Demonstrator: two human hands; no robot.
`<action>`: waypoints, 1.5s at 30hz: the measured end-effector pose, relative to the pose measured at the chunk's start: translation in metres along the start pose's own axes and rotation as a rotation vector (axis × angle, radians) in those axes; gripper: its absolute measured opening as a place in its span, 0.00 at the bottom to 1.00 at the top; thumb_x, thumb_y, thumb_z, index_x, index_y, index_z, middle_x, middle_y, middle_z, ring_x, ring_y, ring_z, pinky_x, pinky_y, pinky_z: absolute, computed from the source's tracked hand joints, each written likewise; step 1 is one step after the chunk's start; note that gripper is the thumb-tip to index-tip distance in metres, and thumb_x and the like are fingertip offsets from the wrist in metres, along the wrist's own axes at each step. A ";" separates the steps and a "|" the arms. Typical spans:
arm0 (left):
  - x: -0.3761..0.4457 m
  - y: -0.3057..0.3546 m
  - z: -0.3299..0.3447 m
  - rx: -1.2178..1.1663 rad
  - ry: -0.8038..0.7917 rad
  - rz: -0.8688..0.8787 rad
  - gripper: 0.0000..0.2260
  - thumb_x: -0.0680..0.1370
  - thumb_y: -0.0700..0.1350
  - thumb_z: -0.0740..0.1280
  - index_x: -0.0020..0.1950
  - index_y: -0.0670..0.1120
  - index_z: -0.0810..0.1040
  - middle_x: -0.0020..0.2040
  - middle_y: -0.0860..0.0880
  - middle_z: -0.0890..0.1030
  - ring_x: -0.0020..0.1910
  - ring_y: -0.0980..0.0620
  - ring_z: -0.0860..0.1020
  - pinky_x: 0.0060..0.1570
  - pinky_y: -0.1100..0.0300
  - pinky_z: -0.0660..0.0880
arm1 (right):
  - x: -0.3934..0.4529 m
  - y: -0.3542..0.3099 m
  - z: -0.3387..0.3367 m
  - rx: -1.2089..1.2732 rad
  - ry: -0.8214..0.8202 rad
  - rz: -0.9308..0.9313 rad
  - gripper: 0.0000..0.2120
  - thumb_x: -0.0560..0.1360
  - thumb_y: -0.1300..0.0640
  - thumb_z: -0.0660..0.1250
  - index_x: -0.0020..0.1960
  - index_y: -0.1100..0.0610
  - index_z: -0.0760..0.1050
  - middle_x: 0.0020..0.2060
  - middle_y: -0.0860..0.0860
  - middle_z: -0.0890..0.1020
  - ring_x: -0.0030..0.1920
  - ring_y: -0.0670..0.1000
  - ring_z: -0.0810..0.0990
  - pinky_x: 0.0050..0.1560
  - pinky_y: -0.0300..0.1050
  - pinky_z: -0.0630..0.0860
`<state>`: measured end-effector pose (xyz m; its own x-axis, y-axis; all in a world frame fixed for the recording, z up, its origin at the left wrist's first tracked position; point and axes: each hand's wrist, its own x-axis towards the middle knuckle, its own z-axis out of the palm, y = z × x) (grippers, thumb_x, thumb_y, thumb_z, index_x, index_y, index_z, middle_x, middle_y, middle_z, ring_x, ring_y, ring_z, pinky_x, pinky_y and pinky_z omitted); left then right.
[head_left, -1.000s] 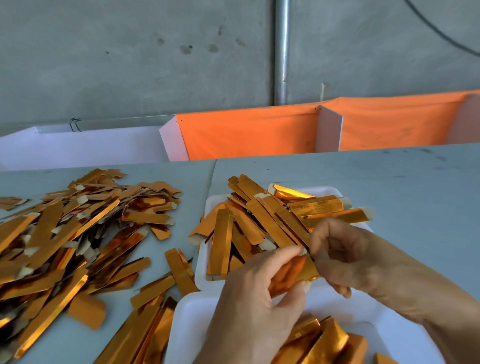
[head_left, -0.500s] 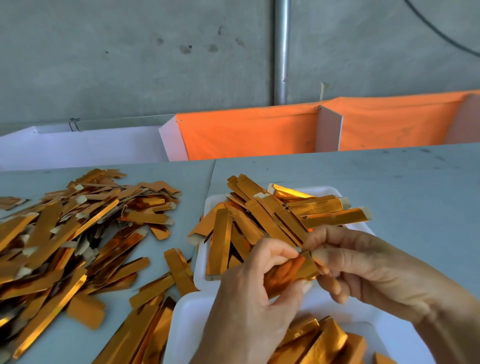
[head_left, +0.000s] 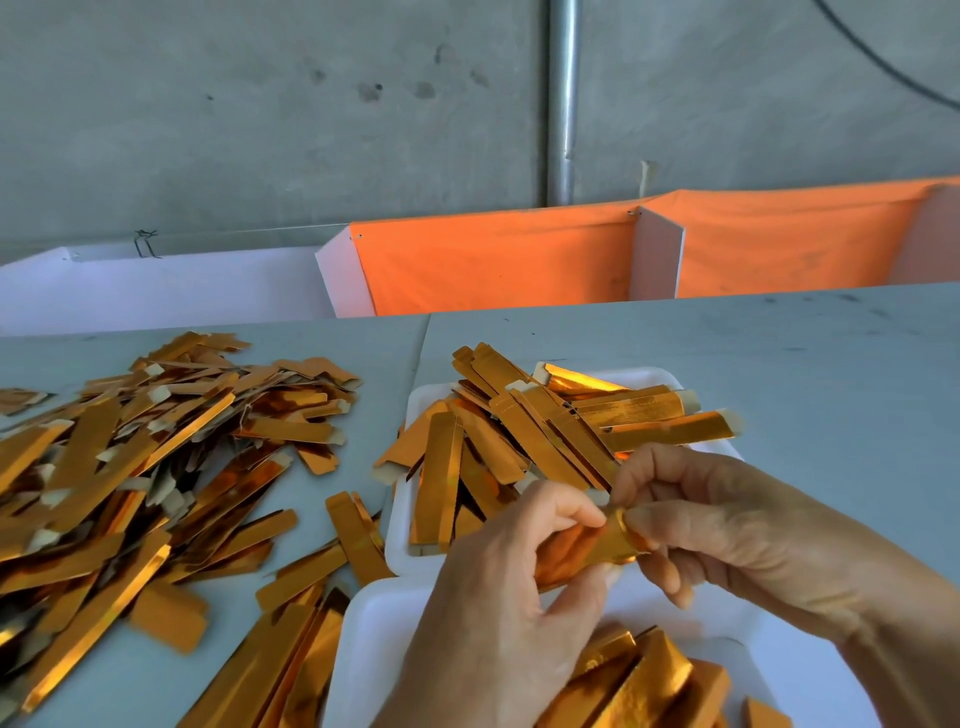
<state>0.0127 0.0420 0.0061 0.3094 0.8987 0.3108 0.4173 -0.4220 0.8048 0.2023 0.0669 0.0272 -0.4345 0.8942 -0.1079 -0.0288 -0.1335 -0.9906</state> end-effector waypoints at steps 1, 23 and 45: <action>0.000 0.000 0.000 -0.002 -0.004 0.002 0.15 0.73 0.48 0.71 0.51 0.64 0.70 0.47 0.65 0.80 0.50 0.68 0.77 0.45 0.76 0.72 | 0.000 0.000 0.000 0.006 -0.002 -0.006 0.03 0.66 0.62 0.70 0.39 0.57 0.80 0.29 0.56 0.75 0.27 0.51 0.75 0.27 0.39 0.74; 0.000 -0.004 0.002 0.214 0.048 0.183 0.14 0.72 0.57 0.63 0.57 0.63 0.66 0.59 0.67 0.70 0.52 0.60 0.76 0.51 0.62 0.75 | 0.000 -0.001 0.004 -0.180 0.090 -0.071 0.05 0.70 0.62 0.69 0.45 0.61 0.75 0.27 0.57 0.78 0.26 0.52 0.75 0.29 0.38 0.73; -0.002 0.002 -0.008 -0.177 -0.058 0.157 0.09 0.71 0.54 0.69 0.51 0.59 0.80 0.45 0.62 0.82 0.43 0.61 0.80 0.40 0.72 0.72 | 0.003 0.012 -0.009 0.319 -0.239 -0.079 0.12 0.67 0.55 0.77 0.46 0.59 0.81 0.27 0.51 0.74 0.24 0.47 0.74 0.27 0.37 0.73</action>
<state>0.0064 0.0406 0.0107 0.4090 0.8133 0.4138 0.2055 -0.5239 0.8266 0.2092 0.0718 0.0143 -0.6158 0.7874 0.0277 -0.3321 -0.2275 -0.9154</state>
